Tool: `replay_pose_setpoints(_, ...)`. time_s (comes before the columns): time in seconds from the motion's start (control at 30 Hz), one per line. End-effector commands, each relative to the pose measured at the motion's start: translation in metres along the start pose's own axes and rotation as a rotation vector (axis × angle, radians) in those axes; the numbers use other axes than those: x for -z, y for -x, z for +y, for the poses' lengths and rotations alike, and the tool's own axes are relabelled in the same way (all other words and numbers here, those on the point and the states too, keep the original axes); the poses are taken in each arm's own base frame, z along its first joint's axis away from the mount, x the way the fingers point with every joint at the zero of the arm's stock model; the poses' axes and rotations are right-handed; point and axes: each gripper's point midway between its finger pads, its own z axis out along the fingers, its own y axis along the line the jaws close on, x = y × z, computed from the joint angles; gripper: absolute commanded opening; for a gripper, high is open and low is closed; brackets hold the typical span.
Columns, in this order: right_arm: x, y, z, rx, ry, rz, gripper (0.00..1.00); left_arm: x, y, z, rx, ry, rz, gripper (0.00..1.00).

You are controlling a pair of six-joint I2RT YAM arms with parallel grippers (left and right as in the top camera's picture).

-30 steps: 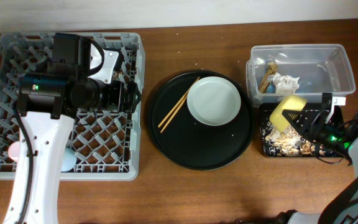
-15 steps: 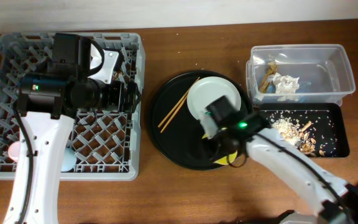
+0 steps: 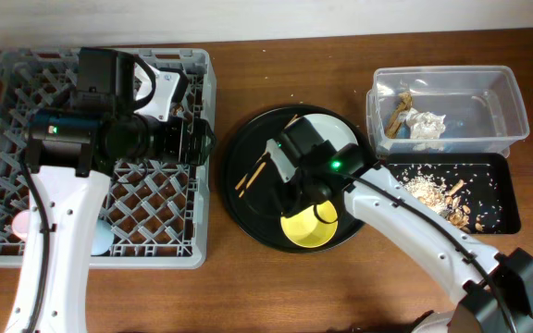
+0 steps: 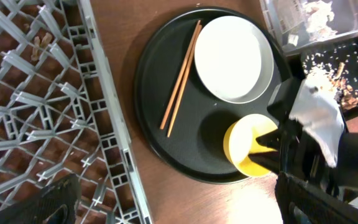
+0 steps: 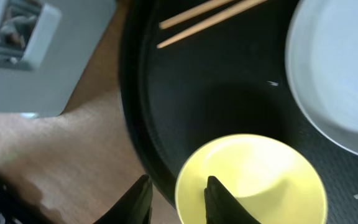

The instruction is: Sort waste into correct bins and load items into the dishwasher rack

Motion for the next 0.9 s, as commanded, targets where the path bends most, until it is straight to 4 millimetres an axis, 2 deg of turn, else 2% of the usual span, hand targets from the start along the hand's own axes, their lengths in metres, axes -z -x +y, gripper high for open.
replay_pose_setpoints(0.0,0.037,0.019,-0.021,-0.147,-0.003,-0.093,0.36,0.001,0.005,-0.007,-0.027,-0.034,-0.02,0.99)
replay_pose_setpoints(0.03,0.08,0.031,-0.016,-0.094,0.031,-0.208,0.43,0.001,0.005,-0.007,-0.027,-0.034,-0.02,0.99)
replay_pose_setpoints(0.1,0.163,0.038,0.004,-0.011,0.057,-0.442,0.54,0.001,0.005,-0.007,-0.028,-0.034,-0.019,0.99)
replay_pose_setpoints(0.13,0.2,0.034,0.013,0.016,0.068,-0.544,0.93,0.001,0.005,-0.007,-0.028,-0.034,-0.019,0.99)
replay_pose_setpoints(0.17,0.232,0.025,0.02,0.041,0.077,-0.636,0.98,0.001,0.005,-0.007,-0.027,-0.034,-0.019,0.99)
replay_pose_setpoints(0.2,0.257,0.013,0.026,0.059,0.082,-0.704,0.98,0.001,0.005,-0.007,-0.028,-0.034,-0.019,0.99)
replay_pose_setpoints(0.23,0.267,0.006,0.028,0.066,0.084,-0.732,0.98,0.001,0.005,-0.007,-0.027,-0.034,-0.019,0.99)
replay_pose_setpoints(0.27,0.278,-0.015,0.021,0.074,0.025,-0.744,0.99,0.001,0.005,-0.007,-0.028,-0.034,-0.019,0.99)
replay_pose_setpoints(0.37,0.302,-0.075,-0.028,0.006,-0.28,-0.752,0.98,0.001,0.005,-0.007,-0.027,-0.034,-0.019,0.99)
replay_pose_setpoints(0.43,0.303,-0.095,-0.053,-0.009,-0.422,-0.758,0.99,0.001,0.005,-0.007,-0.028,-0.034,-0.019,0.99)
replay_pose_setpoints(0.5,0.291,-0.098,-0.079,-0.049,-0.519,-0.82,0.98,0.001,0.005,-0.007,-0.028,-0.034,-0.019,0.99)
replay_pose_setpoints(0.53,0.261,-0.099,-0.108,-0.122,-0.586,-0.883,0.98,0.001,0.005,-0.007,-0.027,-0.034,-0.019,0.99)
replay_pose_setpoints(0.57,0.241,-0.107,-0.12,-0.147,-0.609,-0.887,0.99,0.001,0.005,-0.007,-0.027,-0.034,-0.019,0.99)
replay_pose_setpoints(0.6,0.205,-0.128,-0.141,-0.197,-0.651,-0.858,0.98,0.001,0.005,-0.007,-0.028,-0.034,-0.019,0.99)
replay_pose_setpoints(0.63,0.185,-0.138,-0.156,-0.235,-0.683,-0.911,0.98,0.001,0.005,-0.007,-0.027,-0.034,-0.019,0.99)
replay_pose_setpoints(0.7,0.172,-0.141,-0.172,-0.258,-0.727,-1.008,0.99,0.001,0.005,-0.007,-0.027,-0.034,-0.019,0.99)
replay_pose_setpoints(0.8,0.136,-0.138,-0.189,-0.247,-0.742,-1.113,0.98,0.001,0.005,-0.007,-0.027,-0.034,-0.019,0.99)
replay_pose_setpoints(0.87,0.133,-0.13,-0.194,-0.231,-0.75,-1.216,0.98,0.001,0.005,-0.007,-0.028,-0.034,-0.019,0.99)
